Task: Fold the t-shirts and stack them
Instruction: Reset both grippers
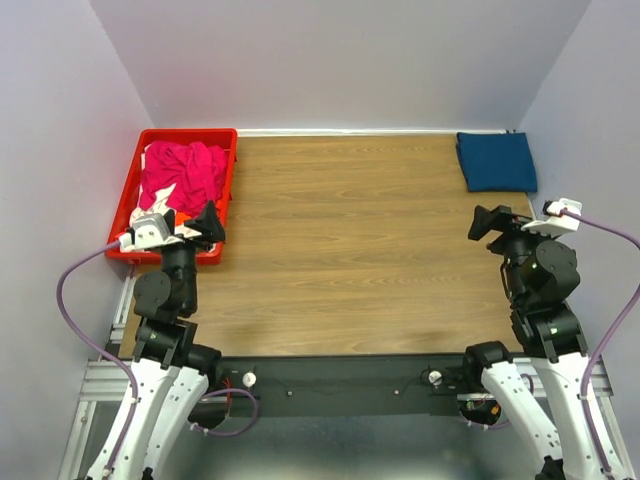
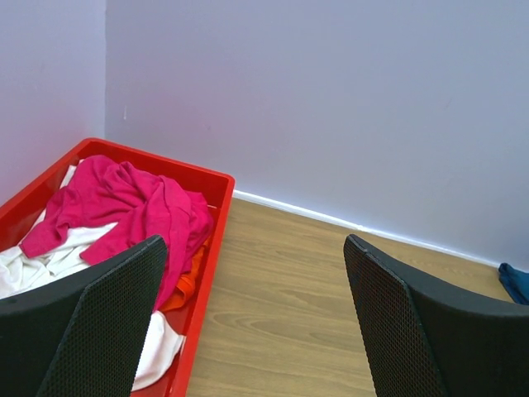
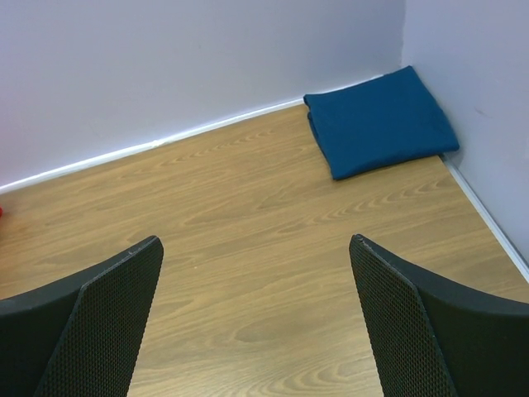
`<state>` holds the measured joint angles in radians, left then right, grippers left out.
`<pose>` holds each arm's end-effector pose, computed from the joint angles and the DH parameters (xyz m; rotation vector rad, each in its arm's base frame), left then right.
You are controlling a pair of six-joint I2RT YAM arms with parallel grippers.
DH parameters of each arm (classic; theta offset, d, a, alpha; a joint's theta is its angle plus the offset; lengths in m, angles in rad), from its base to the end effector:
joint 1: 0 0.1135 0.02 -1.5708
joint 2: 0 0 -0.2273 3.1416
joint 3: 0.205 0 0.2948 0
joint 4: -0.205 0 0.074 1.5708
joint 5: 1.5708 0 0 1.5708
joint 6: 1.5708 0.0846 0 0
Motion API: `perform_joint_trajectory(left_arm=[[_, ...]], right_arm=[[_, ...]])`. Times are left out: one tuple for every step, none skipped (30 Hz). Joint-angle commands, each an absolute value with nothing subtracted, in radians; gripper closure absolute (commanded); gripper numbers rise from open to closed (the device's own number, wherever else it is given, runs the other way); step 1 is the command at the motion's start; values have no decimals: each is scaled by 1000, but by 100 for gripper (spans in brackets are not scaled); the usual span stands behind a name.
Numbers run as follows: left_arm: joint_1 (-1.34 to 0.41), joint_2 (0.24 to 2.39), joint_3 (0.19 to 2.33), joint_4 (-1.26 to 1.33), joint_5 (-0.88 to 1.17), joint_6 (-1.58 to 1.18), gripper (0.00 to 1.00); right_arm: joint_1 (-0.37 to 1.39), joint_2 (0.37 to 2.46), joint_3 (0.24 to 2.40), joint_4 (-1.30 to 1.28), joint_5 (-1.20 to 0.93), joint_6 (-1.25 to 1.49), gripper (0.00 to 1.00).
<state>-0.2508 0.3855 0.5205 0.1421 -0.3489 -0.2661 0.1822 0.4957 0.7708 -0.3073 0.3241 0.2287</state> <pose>0.2348 -0.0303 0.3393 -0.3083 1.2771 -0.2150 0.2366 0.0162 0.3528 0.2871 1.5757 0.0593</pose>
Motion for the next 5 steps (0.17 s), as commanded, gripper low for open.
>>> perform_joint_trajectory(left_arm=[[-250, 380, 511, 176, -347, -276, 4], [-250, 380, 509, 179, -345, -275, 4], [-250, 383, 509, 183, -345, -273, 4], [-249, 387, 509, 186, -345, -272, 4], [-250, 393, 509, 186, -342, -270, 4]], right_arm=[[183, 473, 747, -285, 351, 215, 0], [181, 472, 746, -284, 351, 215, 0], [181, 472, 746, -282, 348, 215, 0], [181, 477, 746, -278, 347, 210, 0], [181, 480, 746, -278, 344, 206, 0]])
